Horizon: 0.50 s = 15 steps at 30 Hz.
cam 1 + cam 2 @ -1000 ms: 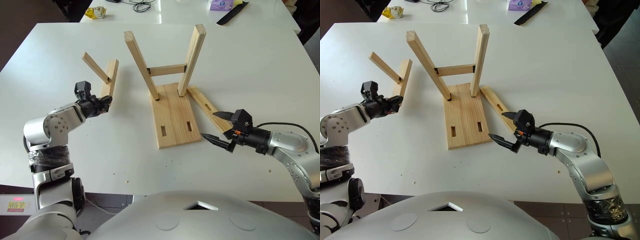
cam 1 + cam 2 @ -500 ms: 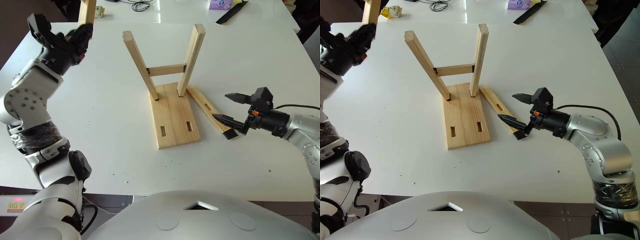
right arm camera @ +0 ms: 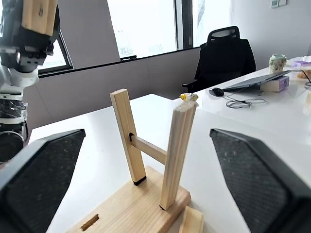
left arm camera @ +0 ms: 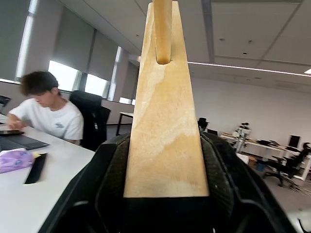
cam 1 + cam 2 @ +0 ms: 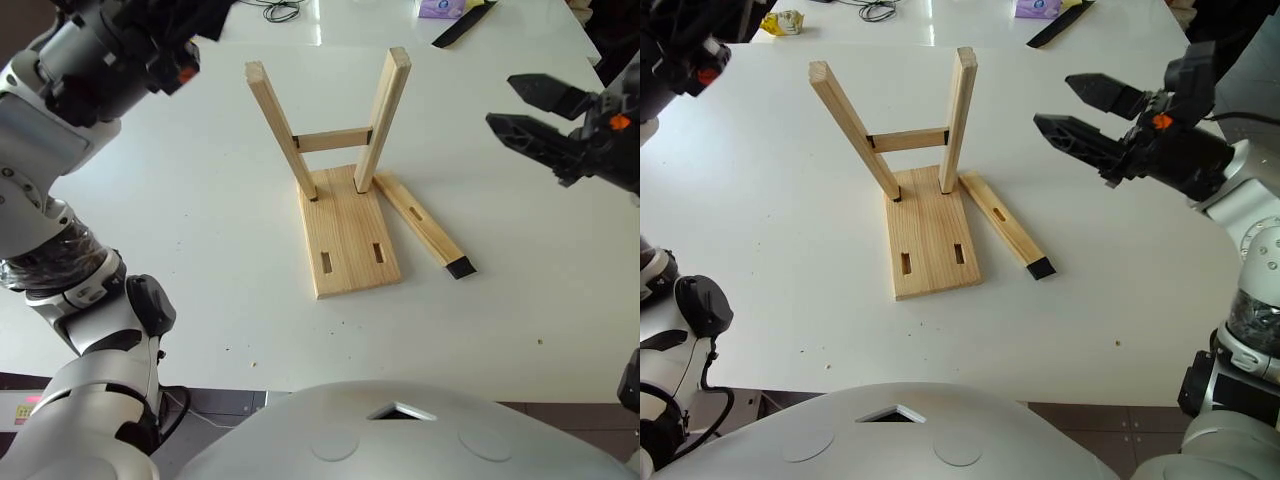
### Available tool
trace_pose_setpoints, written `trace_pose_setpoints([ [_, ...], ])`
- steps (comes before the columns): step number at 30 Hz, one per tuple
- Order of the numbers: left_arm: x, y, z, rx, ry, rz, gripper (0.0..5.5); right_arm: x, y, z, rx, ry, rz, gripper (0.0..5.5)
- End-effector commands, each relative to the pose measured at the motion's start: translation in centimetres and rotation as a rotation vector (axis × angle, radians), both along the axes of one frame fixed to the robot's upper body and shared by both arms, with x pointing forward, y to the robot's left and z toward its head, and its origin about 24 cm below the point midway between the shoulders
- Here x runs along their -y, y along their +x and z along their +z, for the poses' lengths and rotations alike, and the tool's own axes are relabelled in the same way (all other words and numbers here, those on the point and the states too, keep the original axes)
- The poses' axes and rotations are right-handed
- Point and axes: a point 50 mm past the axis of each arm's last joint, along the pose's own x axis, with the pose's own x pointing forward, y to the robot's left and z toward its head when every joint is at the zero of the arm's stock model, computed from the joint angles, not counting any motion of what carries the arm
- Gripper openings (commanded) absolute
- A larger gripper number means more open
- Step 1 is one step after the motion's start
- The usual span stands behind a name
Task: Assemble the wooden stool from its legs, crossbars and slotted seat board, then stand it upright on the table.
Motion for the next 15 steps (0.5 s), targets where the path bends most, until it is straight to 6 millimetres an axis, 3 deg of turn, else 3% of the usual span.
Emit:
trace_pose_setpoints([
  [1,1.1,-1.9,-1.3,0.005,0.071,-0.126,2.05,-0.3,-0.1,2.1,-0.004,0.027,0.091,4.75],
  [15,2.9,-2.5,-4.2,-0.049,0.078,-0.215,2.05,-4.5,0.2,4.1,-0.063,-0.014,0.382,4.75],
])
